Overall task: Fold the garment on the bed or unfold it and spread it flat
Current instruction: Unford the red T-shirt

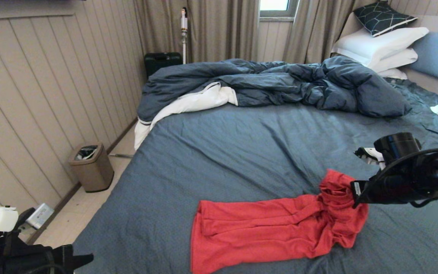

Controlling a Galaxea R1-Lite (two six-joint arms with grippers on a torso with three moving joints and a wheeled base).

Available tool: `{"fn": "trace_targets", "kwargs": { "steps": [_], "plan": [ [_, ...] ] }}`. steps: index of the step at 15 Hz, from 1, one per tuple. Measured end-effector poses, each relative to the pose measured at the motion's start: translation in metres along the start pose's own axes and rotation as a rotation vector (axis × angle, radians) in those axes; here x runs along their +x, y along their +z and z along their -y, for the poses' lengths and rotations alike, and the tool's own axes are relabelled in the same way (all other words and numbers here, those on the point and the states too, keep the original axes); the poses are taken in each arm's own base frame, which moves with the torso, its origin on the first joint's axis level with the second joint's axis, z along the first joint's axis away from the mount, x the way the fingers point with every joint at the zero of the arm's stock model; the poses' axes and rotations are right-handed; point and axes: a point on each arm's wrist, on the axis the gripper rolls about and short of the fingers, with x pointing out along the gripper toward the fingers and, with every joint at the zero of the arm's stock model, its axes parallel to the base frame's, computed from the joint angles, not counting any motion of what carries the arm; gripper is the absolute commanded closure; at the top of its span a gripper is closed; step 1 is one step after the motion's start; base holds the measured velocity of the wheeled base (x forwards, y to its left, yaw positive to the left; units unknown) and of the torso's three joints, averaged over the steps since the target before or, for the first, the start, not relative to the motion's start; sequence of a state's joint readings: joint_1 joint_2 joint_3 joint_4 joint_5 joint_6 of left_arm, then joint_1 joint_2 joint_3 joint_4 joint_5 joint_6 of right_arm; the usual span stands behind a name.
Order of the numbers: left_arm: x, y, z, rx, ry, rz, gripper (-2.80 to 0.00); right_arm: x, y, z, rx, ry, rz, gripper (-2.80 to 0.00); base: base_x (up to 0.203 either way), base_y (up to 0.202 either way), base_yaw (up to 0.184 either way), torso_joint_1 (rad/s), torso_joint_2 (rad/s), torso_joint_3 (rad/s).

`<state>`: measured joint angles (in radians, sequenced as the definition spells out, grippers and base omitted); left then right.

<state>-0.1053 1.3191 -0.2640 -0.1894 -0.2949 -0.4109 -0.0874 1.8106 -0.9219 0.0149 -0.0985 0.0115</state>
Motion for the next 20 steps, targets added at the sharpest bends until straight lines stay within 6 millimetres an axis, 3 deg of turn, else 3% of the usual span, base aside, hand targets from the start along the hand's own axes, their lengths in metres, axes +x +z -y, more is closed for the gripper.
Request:
{"fn": "trace_targets", "kwargs": {
  "steps": [4, 10, 11, 16, 20],
  "plan": [
    [0.001, -0.001, 0.0, 0.0, 0.0, -0.006, 0.0, -0.004, -0.009, 0.007, 0.018, 0.009, 0.001, 0.0, 0.0, 0.0, 0.0, 0.0, 0.0, 0.0],
    [0.001, -0.003, 0.002, 0.01, -0.009, -0.016, 0.0, -0.039, -0.009, 0.023, 0.039, 0.021, 0.087, 0.0, 0.0, 0.0, 0.0, 0.0, 0.0, 0.0],
    [0.001, -0.003, 0.002, 0.011, -0.01, -0.018, 0.0, -0.038, -0.011, 0.024, 0.036, 0.02, 0.083, -2.8, 0.0, 0.0, 0.0, 0.0, 0.0, 0.0],
    [0.002, -0.003, 0.002, 0.011, -0.009, -0.021, 0.0, -0.022, -0.02, 0.025, 0.028, 0.016, 0.061, -2.8, 0.0, 0.0, 0.0, 0.0, 0.0, 0.0],
    [0.002, -0.003, 0.002, 0.012, -0.009, -0.021, 0.0, -0.038, -0.02, 0.025, 0.044, 0.034, 0.106, -2.8, 0.0, 0.0, 0.0, 0.0, 0.0, 0.0]
  ]
}}
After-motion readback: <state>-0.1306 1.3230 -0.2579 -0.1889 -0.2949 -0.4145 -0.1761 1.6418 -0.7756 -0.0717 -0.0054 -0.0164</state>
